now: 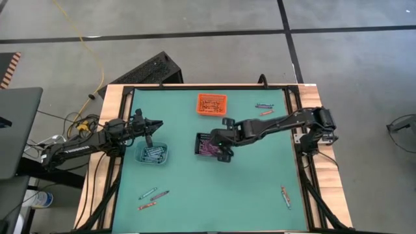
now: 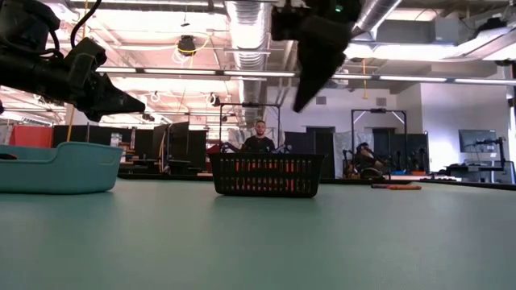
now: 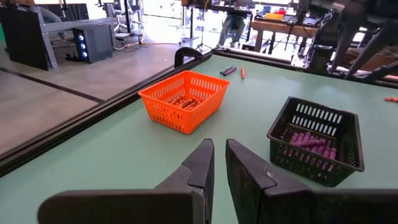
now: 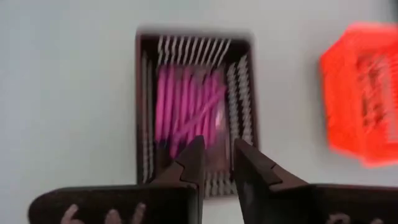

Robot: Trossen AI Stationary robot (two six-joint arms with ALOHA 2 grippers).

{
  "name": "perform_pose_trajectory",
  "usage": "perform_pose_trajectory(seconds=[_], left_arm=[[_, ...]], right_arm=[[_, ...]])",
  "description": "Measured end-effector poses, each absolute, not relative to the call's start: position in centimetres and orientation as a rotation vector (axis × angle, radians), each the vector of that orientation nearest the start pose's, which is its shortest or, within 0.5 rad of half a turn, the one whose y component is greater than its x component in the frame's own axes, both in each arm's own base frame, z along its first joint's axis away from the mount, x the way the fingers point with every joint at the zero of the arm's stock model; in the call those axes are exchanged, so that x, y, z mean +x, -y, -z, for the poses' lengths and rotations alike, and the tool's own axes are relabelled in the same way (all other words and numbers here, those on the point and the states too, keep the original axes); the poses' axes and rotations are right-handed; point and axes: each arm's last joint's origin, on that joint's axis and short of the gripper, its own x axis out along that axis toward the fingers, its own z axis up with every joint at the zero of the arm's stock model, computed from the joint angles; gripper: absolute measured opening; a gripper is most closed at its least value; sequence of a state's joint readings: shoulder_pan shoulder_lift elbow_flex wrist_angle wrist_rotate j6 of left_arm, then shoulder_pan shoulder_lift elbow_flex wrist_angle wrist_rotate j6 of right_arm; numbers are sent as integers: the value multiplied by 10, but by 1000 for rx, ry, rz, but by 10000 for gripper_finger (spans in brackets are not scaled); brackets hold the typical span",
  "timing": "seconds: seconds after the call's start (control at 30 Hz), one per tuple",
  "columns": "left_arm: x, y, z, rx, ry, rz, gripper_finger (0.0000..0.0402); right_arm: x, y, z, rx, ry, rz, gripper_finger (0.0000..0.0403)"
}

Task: Sort crayons
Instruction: Put the orange crayon into the orange bin

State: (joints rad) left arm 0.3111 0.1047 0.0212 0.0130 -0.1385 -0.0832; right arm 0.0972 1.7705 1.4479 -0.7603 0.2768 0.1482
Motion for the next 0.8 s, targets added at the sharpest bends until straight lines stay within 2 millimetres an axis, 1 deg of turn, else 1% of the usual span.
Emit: perform_pose_trajectory(seconds=[0.07,0.13,0.27,0.33,0.4,0.5,0.6,0.67,0.8], left_arm=[[97,-35,-164,-88,-52,-452,29],[97,-35,-164,-88,-52,-452,29],[97,-35,-164,-88,-52,-452,29],[97,-35,-164,-88,-52,-452,29],[97,-35,-164,-88,-52,-452,29],[97,-35,-164,-88,-52,-452,29],[97,-35,-164,-88,-52,-452,29],[97,-35,-164,-88,-52,-452,29],[97,-35,-164,-88,-52,-452,29]], right_arm=[[361,-25,-256,-52,-1115,218,78],[354,-19,-255,-41,-1181,237,78],[332,-7,-255,14,-1270,294,78],[318,-4,-256,93,-1286,313,78],[302,-8,-261,210,-1276,326,78],[278,-25,-270,432,-1242,357,78],[252,-54,-271,611,-1228,404,78],[236,-78,-267,705,-1224,428,78],[208,-122,-247,855,-1270,507,78]])
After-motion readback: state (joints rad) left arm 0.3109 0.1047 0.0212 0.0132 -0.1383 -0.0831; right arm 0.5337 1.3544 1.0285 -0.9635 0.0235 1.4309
